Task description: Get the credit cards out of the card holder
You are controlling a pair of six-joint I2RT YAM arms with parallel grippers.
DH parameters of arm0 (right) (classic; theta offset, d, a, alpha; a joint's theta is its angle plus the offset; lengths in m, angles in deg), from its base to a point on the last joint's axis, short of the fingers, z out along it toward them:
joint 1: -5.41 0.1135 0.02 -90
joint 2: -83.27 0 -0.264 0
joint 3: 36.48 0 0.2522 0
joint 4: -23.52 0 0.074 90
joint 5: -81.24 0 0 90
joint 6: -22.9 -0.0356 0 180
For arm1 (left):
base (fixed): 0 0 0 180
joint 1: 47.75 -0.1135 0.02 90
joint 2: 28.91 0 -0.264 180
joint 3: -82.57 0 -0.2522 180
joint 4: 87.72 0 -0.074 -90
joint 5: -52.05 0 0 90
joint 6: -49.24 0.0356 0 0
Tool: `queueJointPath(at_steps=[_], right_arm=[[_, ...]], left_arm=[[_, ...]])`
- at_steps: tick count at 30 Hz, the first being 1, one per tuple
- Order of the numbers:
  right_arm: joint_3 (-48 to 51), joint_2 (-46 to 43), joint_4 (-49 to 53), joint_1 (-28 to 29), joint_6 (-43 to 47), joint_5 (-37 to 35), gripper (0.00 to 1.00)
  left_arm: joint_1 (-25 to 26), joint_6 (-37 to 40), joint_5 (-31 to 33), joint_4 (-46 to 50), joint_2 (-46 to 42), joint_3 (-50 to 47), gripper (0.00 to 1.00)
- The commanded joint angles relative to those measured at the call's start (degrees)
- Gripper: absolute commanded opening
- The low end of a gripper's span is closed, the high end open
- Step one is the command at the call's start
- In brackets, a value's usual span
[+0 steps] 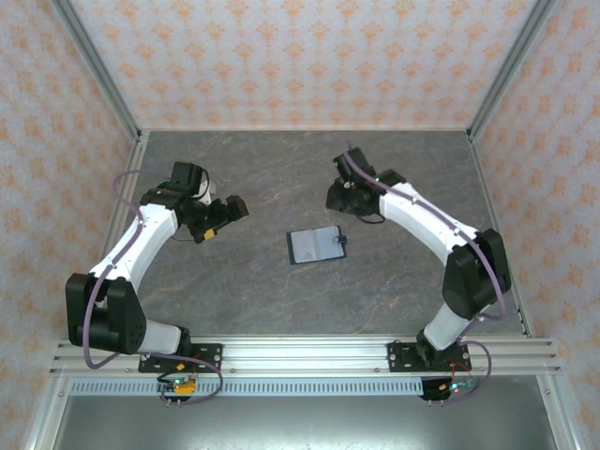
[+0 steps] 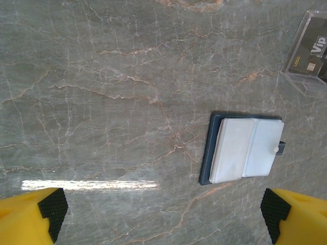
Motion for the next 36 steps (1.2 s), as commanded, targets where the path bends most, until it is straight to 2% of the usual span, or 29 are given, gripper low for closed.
queueJointPath(at_steps=[1, 10, 17, 24, 27, 36], right_arm=[[4.1, -1.6, -0.7, 3.6, -0.7, -0.5, 0.54], [9.6, 2.5, -7.8, 6.4, 1.4, 5.3, 0.53], [7.8, 7.9, -7.6, 7.1, 5.8, 8.3, 0.5], [7.3, 10.8, -6.9, 7.1, 7.6, 9.6, 0.46], [7.3, 12.1, -6.6, 7.1, 7.6, 8.5, 0.43], [8.3, 13.0, -6.6, 7.1, 8.4, 3.7, 0.31]], left_arm=[[0.0, -3.3, -1.2, -2.7, 0.0, -1.8, 1.0], [6.5, -11.4, 3.8, -9.5, -1.1, -6.6, 1.0], [13.0, -17.8, 7.6, -15.9, -0.5, -9.2, 1.0], [17.0, -20.7, 9.4, -18.9, -0.1, -10.8, 0.98], [17.9, -21.1, 8.5, -19.8, 0.8, -10.8, 0.94], [20.8, -20.6, 4.7, -20.9, 6.1, -7.5, 0.67]])
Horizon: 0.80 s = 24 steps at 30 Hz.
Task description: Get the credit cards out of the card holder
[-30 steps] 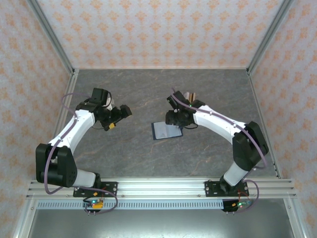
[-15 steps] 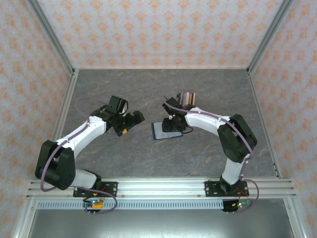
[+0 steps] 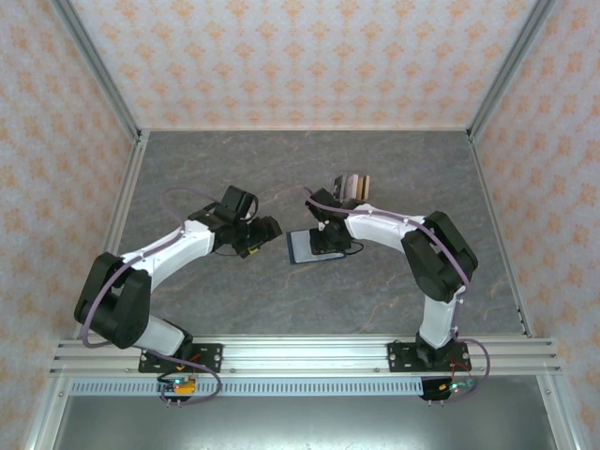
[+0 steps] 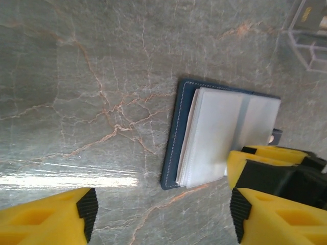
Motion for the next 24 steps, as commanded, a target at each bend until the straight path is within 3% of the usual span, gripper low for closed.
queueJointPath(at_steps=[1, 10, 24], right_arm=[[-0.4, 1.2, 0.4, 0.2, 0.8, -3.4, 0.29], [1.0, 1.5, -1.8, 0.0, 0.1, -2.2, 0.26], [3.2, -0.3, -4.0, -2.0, -1.7, 2.6, 0.25]], left_arm=[[1.6, -0.2, -1.3, -1.3, 2.2, 2.7, 0.64], [5.4, -1.6, -1.2, -3.1, 10.9, 9.0, 0.45], [7.6, -1.6, 2.3, 1.2, 20.5, 15.2, 0.47]])
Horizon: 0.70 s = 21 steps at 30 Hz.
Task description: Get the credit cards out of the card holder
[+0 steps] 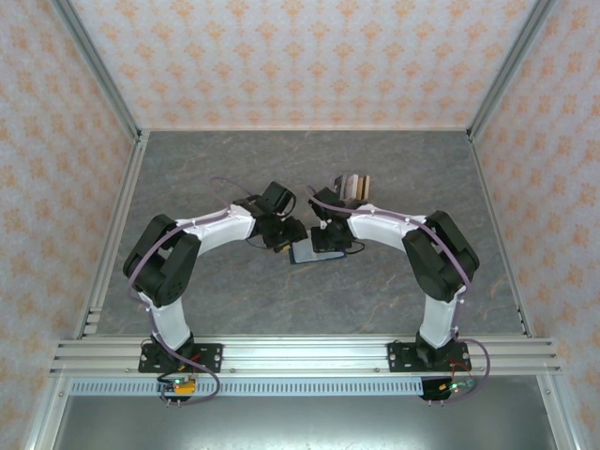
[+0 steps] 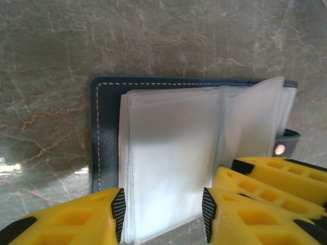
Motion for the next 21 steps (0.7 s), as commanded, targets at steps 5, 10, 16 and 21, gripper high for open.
queueJointPath(at_steps=[5, 10, 16, 21], right_arm=[[2.4, -0.6, -1.5, -1.4, -1.5, 2.2, 0.25], [2.9, -0.9, -2.0, -2.0, -1.8, 2.9, 0.25], [3.3, -1.1, -2.6, -2.3, -1.9, 3.7, 0.24], [3.7, -1.6, -2.9, -2.6, -2.0, 3.9, 0.23]], left_arm=[[0.4, 0.0, 2.7, 3.5, 2.4, 2.7, 0.49], [0.8, 0.1, 1.8, 2.7, 3.0, 3.3, 0.46], [1.1, 0.9, 1.6, 3.8, 3.6, 4.3, 0.46], [1.5, 1.7, 1.3, 4.8, 4.3, 5.2, 0.51]])
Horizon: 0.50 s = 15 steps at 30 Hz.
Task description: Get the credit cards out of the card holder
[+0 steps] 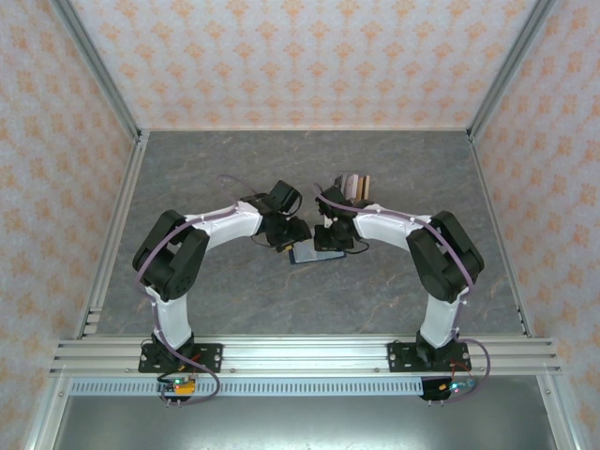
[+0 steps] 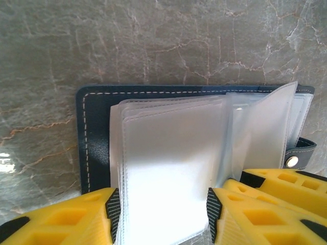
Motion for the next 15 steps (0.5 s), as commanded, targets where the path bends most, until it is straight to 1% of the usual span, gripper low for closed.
queueJointPath(at_steps=[1, 7, 8, 12, 15], right_arm=[[1.6, -0.5, -0.3, -0.5, -0.7, -0.6, 0.23], [2.4, -1.4, -1.1, -1.1, -1.1, 0.2, 0.23], [2.7, -1.7, -1.5, -1.2, -1.1, 0.7, 0.23], [4.4, -3.8, -3.9, -2.1, -1.7, 3.5, 0.22], [5.8, -5.4, -6.1, -2.5, -2.3, 5.0, 0.21]], left_arm=[[0.6, 1.1, 0.1, 1.9, 0.9, 1.3, 0.51], [0.7, 0.8, -1.3, 0.2, -0.4, 1.1, 0.42], [0.7, 0.8, -1.5, -0.2, -0.9, 1.0, 0.39], [0.8, 0.6, -3.8, -3.2, -2.4, -0.1, 0.33], [0.7, 0.2, -4.9, -4.8, -3.0, -0.9, 0.31]])
